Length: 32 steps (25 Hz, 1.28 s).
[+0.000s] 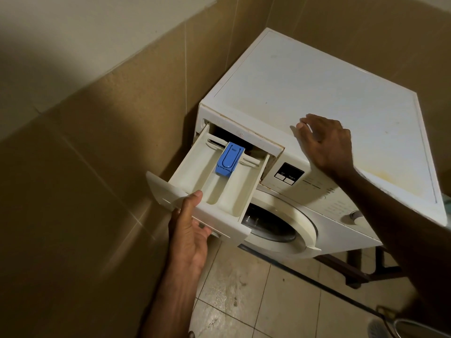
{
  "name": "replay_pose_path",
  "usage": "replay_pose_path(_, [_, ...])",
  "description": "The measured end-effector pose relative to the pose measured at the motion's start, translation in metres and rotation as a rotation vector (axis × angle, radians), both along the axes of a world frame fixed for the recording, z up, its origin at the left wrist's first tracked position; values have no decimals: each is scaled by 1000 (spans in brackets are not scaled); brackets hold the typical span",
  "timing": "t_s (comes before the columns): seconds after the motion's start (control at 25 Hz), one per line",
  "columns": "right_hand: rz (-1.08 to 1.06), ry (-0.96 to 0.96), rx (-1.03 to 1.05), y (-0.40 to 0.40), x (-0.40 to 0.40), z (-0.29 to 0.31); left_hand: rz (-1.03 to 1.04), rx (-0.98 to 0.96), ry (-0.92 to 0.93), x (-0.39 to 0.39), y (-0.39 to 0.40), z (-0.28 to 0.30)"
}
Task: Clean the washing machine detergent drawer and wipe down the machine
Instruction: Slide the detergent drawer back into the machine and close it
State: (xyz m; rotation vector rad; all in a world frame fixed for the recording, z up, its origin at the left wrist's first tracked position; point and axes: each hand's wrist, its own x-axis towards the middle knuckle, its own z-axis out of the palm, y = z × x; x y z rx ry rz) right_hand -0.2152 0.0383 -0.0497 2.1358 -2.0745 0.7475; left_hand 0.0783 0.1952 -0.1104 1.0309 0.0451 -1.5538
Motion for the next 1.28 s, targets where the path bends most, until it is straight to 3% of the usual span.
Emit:
replay_pose_path(0.84, [11, -31, 5, 2, 0, 1, 10, -47, -40, -16, -23, 9])
replay_pose_path(1.28, [-3, -13, 20, -2, -5, -4, -78, -100, -7, -41, -92, 11])
